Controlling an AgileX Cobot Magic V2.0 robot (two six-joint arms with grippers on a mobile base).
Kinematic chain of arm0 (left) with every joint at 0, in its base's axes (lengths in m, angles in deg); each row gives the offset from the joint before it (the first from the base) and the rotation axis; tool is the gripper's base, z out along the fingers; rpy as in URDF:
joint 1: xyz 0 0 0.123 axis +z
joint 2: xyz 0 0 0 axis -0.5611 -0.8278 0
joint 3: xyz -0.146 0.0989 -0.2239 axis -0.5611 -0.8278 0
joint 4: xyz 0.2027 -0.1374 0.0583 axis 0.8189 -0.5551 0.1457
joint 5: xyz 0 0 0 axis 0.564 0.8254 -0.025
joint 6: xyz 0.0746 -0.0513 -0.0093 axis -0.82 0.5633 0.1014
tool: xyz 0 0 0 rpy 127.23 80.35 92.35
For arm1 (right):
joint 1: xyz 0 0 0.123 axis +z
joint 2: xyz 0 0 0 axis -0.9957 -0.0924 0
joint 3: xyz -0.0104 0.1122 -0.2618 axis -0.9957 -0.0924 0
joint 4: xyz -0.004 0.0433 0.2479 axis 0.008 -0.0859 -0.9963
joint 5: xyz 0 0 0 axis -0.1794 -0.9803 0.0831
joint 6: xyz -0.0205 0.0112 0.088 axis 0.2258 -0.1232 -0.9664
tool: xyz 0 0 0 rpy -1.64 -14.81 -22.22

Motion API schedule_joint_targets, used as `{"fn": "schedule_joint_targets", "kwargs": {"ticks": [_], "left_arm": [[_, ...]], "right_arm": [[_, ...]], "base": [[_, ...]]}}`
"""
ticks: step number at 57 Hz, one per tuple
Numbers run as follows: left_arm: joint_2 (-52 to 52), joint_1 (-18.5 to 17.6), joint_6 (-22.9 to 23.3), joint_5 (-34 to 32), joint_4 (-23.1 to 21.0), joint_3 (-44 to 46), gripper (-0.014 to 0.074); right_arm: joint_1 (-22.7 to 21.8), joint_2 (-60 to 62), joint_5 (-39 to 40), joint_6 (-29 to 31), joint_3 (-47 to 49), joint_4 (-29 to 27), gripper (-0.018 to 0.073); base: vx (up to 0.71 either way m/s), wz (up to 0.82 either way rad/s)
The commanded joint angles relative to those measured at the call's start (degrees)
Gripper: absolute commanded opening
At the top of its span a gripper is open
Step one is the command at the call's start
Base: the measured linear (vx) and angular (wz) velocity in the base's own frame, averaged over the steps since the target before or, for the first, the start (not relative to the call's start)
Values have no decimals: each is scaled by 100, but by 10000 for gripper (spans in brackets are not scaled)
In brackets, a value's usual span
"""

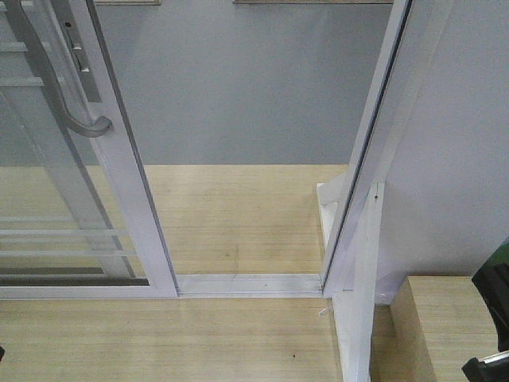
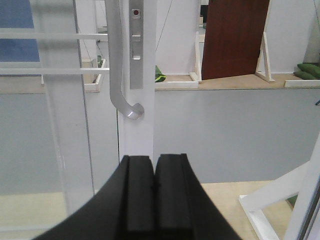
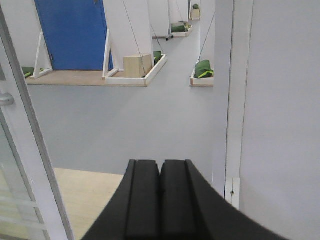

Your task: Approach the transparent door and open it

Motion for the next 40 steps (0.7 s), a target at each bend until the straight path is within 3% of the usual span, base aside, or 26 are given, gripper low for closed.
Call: {"fn": "schedule_joint_targets", "kwargs": {"ticks": [1,40], "left_arm": [[83,-30,43,-483,-36,-60,3],[83,-30,43,-483,-36,-60,3]], "right_arm": [[-27,92,640,5,-20,86,1],[-27,86,616,5,-20,86,1]], "base": [[0,0],[0,0]]}}
